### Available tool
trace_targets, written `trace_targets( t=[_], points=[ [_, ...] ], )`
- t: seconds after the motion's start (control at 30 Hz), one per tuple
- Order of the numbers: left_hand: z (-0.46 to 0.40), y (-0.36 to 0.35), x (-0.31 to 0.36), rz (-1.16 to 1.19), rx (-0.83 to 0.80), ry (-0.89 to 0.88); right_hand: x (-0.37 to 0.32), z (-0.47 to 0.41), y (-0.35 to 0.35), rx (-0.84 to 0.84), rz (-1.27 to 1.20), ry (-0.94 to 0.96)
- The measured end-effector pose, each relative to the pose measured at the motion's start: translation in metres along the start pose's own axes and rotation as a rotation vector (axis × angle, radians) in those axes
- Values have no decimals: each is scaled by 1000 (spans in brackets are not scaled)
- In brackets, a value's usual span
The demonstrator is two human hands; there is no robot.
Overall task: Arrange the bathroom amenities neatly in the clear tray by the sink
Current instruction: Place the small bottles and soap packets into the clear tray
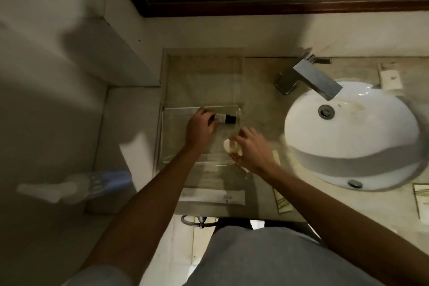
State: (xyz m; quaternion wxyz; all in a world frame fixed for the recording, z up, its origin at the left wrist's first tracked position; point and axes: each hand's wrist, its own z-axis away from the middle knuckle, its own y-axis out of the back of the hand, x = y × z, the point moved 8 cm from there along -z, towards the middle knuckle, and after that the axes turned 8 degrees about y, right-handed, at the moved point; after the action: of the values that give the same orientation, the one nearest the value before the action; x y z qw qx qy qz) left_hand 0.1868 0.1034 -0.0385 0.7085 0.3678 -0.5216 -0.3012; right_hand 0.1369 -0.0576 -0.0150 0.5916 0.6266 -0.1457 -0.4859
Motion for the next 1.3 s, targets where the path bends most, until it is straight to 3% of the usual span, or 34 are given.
trace_targets(
  t=[0.3, 0.6, 0.7, 0.77, 0.87, 1.0, 1.13, 1.3],
  points=[
    [-3, -1, 0, 50, 63, 68, 0, -28, -18, -235, 267, -75],
    [1, -1, 1, 57, 47, 90, 0, -24, -14, -143, 199, -48],
    [11, 11, 6, 63, 113, 152, 17, -9, 15, 10, 109, -96],
    [29, 17, 28, 24, 157, 91, 40, 16, 45, 158, 46, -156],
    [75, -15, 80, -66, -18, -58, 83, 57, 62, 173, 6, -255],
    [156, -102, 107, -210, -414, 71, 121, 105, 52, 66, -22, -313],
    [190, -145, 118, -197, -435, 184, 128, 134, 48, 77, -70, -288],
    [186, -148, 129, -187, -340, 176, 123, 150, 38, 61, -123, -227]
  ],
)
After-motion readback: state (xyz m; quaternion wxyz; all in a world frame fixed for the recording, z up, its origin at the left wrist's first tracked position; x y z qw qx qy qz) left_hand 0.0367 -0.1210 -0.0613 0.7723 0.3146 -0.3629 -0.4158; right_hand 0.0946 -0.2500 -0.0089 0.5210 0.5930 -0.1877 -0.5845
